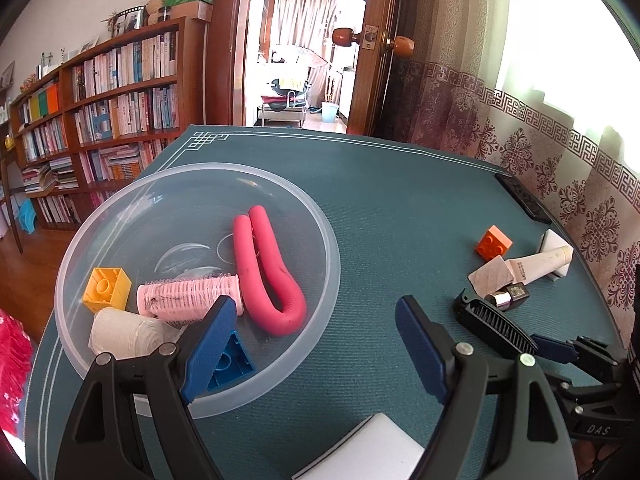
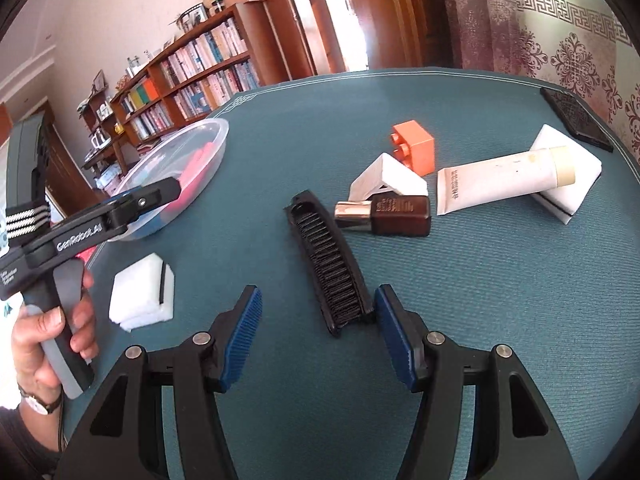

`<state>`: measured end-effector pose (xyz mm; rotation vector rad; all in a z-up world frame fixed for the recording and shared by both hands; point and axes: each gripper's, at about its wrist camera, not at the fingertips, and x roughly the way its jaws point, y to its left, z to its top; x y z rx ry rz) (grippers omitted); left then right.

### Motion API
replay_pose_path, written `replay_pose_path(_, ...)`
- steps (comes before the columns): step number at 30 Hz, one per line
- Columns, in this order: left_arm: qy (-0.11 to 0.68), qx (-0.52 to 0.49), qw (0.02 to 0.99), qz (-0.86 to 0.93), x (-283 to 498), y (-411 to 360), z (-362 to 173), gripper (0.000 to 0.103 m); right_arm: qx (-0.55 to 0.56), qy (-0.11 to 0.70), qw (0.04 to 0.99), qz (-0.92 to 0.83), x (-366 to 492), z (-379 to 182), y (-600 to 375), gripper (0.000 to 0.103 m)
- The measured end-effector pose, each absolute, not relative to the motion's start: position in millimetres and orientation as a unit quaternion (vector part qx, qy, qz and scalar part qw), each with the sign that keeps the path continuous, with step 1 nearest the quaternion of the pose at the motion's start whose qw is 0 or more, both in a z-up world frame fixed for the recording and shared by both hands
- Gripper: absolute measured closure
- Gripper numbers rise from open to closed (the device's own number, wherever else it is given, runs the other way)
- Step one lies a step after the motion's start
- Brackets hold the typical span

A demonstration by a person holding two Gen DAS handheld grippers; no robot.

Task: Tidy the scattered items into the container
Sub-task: 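Grasp the black comb with the right tool while the left tool grasps the white sponge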

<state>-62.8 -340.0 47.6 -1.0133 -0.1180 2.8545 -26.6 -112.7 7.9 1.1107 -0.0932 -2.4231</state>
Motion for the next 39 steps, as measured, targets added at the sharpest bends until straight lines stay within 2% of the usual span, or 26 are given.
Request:
replay_pose_path(10, -0.032, -0.333, 0.06, 0.94, -61, -337, 48, 0.018, 0.401, 0.018, 0.191, -0.896, -46, 7, -140, 0.042)
replay_pose_path(14, -0.036, -0.336, 0.063, 0.939, -61, -339, 48, 0.018, 0.399, 0.036, 0.168, -0.901, -50, 6, -150, 0.057)
replay_pose_path(16, -0.036, -0.337, 0.064, 0.939, -61, -340, 48, 0.018, 0.397, 0.041, 0.156, -0.903, -50, 6, -149, 0.069)
replay_pose_path(17, -0.035, -0.337, 0.064, 0.939, -61, -340, 48, 0.018, 0.397, 0.037, 0.155, -0.904, -50, 6, -147, 0.07)
replay_pose_path(32, -0.024, -0.353, 0.102, 0.93, -28, -340, 53, 0.018, 0.397, 0.017, 0.163, -0.903, -47, 6, -140, 0.072)
replay_pose_path(39, 0.058, -0.366, 0.125, 0.92, -9, -324, 43, 0.018, 0.398, 0.016, 0.165, -0.902, -44, 6, -139, 0.072)
